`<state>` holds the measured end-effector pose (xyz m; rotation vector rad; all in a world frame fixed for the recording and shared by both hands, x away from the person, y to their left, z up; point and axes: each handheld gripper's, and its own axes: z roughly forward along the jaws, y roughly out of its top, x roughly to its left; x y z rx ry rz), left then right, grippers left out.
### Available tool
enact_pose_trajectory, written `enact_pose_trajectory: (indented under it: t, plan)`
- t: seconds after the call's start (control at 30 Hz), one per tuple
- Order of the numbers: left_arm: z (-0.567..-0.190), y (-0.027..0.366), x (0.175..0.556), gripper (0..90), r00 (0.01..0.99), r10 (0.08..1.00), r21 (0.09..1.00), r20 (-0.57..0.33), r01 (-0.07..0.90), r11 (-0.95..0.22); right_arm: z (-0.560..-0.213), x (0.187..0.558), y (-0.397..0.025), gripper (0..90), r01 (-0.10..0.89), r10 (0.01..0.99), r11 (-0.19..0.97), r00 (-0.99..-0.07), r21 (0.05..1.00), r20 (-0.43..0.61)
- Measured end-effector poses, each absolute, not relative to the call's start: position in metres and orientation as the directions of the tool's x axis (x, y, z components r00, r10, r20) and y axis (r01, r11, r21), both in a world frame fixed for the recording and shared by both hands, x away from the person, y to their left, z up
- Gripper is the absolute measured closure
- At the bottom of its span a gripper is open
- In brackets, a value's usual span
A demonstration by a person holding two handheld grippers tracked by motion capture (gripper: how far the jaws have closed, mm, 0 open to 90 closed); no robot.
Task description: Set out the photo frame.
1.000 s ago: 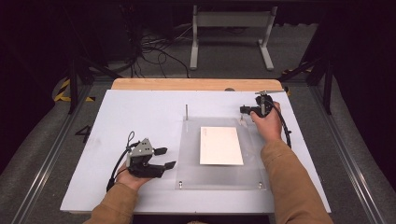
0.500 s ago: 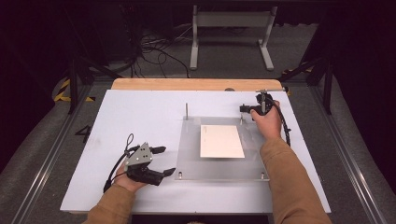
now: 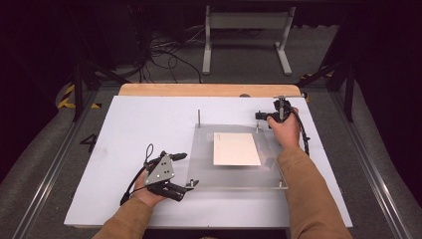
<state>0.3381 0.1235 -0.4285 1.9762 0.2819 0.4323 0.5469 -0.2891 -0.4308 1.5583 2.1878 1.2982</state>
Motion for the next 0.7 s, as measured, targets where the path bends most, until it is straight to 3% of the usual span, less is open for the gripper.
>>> enact_pose_trajectory:
  t: [0.4,0.57,0.7]
  plan:
    - [-0.425,0.105,0.338,16.1,0.913,0.336,0.917,0.233,-0.092,-0.388,-0.431,0.546,-0.289,85.0,0.697,0.828,0.075,-0.442,0.713,0.344]
    - [-0.426,0.100,0.337,28.1,0.912,0.332,0.917,0.243,-0.104,-0.385,-0.431,0.546,-0.289,84.8,0.699,0.828,0.071,-0.439,0.712,0.348]
    - [-0.428,0.099,0.335,47.2,0.901,0.343,0.914,0.266,-0.123,-0.386,-0.432,0.545,-0.289,84.5,0.699,0.827,0.068,-0.439,0.712,0.353]
